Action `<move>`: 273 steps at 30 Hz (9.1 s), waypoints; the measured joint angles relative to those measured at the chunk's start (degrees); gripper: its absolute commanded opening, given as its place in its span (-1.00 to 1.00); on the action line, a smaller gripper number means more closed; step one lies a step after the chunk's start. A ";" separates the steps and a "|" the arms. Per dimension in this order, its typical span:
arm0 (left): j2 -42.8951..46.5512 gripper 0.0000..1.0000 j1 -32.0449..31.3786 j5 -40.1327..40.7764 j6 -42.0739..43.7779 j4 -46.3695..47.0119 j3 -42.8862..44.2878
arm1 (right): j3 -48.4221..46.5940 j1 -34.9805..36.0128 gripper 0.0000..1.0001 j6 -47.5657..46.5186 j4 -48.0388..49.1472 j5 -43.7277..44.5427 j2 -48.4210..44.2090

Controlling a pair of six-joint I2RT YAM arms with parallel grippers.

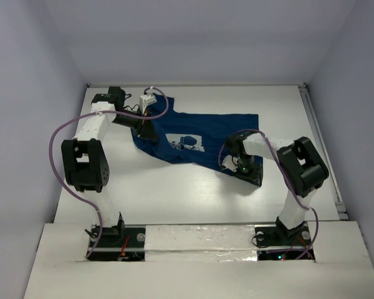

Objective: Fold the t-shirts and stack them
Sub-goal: Flatten out the tshirt, then grap the side of the flattened tshirt closest away from the robot with both arms

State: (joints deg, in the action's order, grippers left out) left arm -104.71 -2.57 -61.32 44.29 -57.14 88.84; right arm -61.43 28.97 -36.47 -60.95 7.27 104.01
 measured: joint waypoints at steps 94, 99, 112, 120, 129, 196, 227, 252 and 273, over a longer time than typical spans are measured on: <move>-39.26 -1.00 -0.96 29.92 -30.14 -0.50 47.69 | -52.87 -11.96 -1.00 18.60 1.11 -12.50 26.03; -41.40 -0.92 -1.29 29.79 -34.73 2.84 47.69 | -56.81 -13.00 -1.00 20.59 -0.42 -14.40 28.26; -45.57 -0.59 -3.76 30.32 -40.24 5.90 50.99 | -61.44 -14.69 -1.00 23.26 -2.12 -18.10 29.38; -45.62 -0.40 -3.26 42.40 -43.41 12.74 53.55 | -61.42 -14.69 -1.00 23.41 -3.19 -21.07 29.38; -46.97 -0.57 3.28 44.98 -46.45 18.32 55.58 | -57.20 -14.69 -1.00 23.37 -3.06 -24.44 26.95; -46.01 -0.84 -5.62 50.07 -29.57 20.70 51.56 | -44.50 -14.67 -1.00 19.21 0.94 -33.86 16.55; 37.86 -0.47 -4.96 34.95 -2.05 29.03 -37.77 | -3.21 9.42 -0.29 4.98 9.99 2.51 -5.38; 48.06 -0.21 -6.05 33.33 8.15 19.71 -46.71 | 3.96 22.12 -0.11 5.90 5.86 -0.68 -6.47; 51.32 -0.22 -6.05 36.70 9.42 20.26 -49.51 | 1.46 22.12 -0.13 9.49 4.68 3.61 -7.23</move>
State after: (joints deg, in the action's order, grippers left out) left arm -53.39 -8.62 -24.62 53.71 -36.88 39.33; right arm -59.96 51.09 -26.98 -56.27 10.87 96.77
